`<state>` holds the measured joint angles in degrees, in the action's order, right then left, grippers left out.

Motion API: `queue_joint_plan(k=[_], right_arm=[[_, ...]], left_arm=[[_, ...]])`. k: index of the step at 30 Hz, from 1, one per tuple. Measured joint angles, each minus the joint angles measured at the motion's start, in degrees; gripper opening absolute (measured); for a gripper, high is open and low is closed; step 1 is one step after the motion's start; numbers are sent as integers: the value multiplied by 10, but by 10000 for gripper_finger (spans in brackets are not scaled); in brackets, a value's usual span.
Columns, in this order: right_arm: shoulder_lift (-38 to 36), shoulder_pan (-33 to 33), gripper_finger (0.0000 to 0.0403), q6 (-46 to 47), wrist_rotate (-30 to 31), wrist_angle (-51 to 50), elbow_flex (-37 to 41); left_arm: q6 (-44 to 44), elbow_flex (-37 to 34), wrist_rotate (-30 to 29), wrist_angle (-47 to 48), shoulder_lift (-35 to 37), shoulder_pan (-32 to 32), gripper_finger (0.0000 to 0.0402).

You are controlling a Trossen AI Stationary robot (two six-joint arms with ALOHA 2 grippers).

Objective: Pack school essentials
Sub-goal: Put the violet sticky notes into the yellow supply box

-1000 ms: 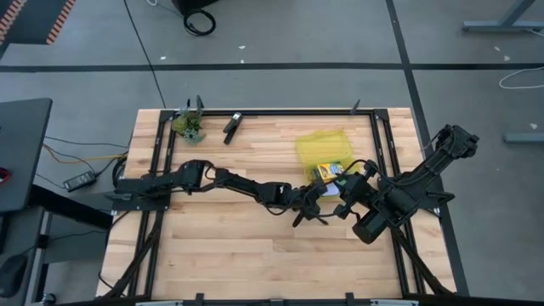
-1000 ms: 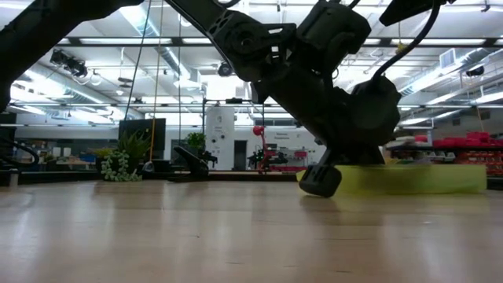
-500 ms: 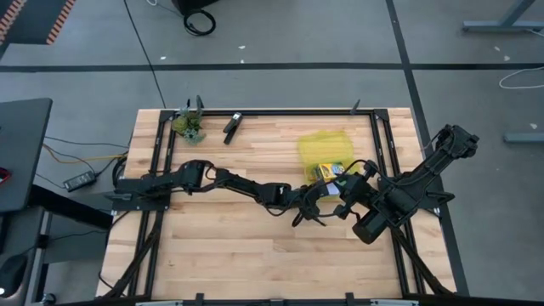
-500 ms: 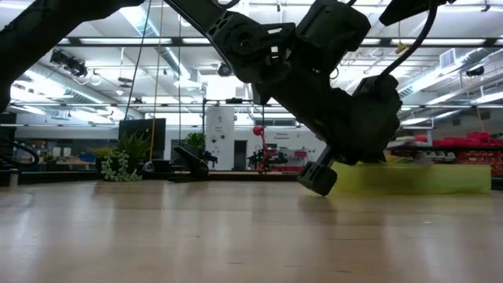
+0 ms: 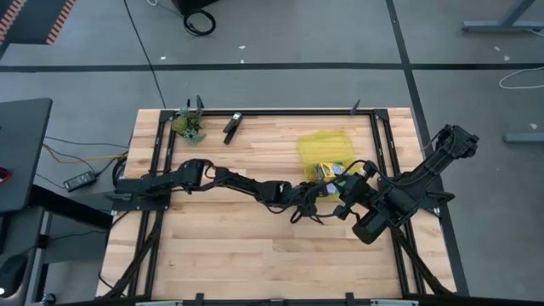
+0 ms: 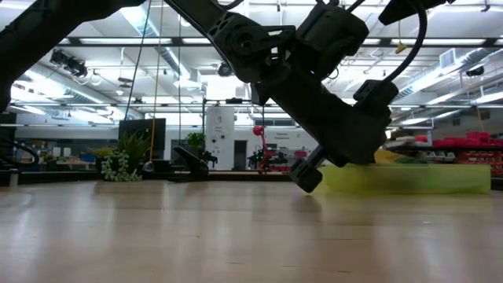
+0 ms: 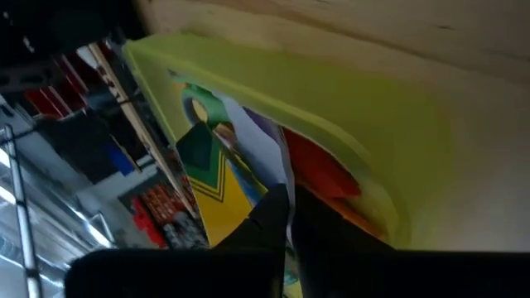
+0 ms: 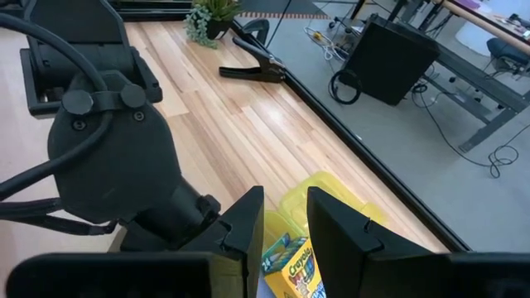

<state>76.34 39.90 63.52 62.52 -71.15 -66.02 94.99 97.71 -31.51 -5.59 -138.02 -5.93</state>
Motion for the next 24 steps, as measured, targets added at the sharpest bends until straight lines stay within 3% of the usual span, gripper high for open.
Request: queue_joint_plan(k=[5,12,19,24], right_arm=[[0,0,101,-4,0,2,0],[0,0,101,-4,0,2,0],[0,0,101,-4,0,2,0],[0,0,101,-4,0,2,0]], left_arm=[[-57,0,0,-1,1,0,54],[-59,1,0,-2,2,0,97],[-100,1,-2,11,8,0,105],[-158,1,9,81,31,4,106]])
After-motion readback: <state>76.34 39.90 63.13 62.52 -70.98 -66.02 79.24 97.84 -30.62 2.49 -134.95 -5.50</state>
